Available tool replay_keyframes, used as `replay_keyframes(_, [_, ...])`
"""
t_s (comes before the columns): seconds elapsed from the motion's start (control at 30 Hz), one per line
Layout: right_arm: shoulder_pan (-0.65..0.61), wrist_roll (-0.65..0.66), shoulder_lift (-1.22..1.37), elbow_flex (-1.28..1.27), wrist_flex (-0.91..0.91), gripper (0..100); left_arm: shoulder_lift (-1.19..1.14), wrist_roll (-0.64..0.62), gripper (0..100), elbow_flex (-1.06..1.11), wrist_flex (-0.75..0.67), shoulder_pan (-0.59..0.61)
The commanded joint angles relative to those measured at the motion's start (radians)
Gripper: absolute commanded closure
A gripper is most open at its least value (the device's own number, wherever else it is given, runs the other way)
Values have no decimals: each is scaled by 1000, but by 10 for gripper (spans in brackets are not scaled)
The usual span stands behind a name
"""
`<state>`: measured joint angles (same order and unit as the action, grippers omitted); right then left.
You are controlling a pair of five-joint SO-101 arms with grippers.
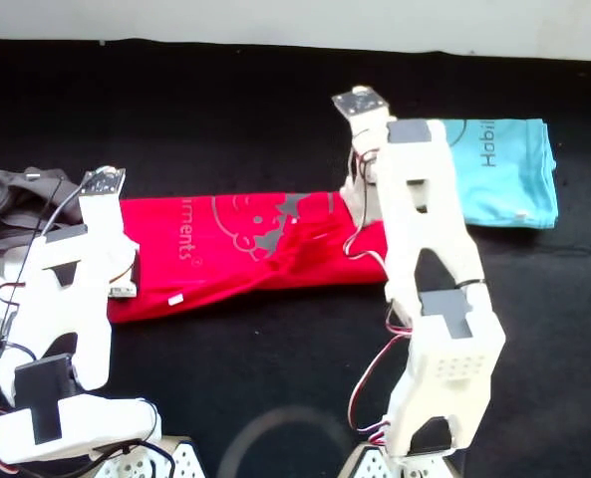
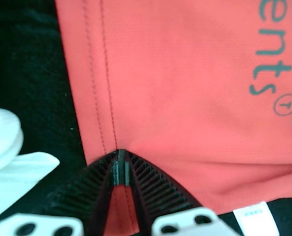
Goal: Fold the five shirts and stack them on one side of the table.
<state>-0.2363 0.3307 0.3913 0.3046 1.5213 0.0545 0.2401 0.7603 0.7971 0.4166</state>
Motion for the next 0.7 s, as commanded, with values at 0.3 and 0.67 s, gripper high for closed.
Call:
replay_keyframes(0.3, [-194,140,-5,-127,-219,991,-4,-5,991,-1,-35,12])
replay_keyframes(0.67, [-248,26,25,-68,-303,991,-4,-5,991,-1,-35,12])
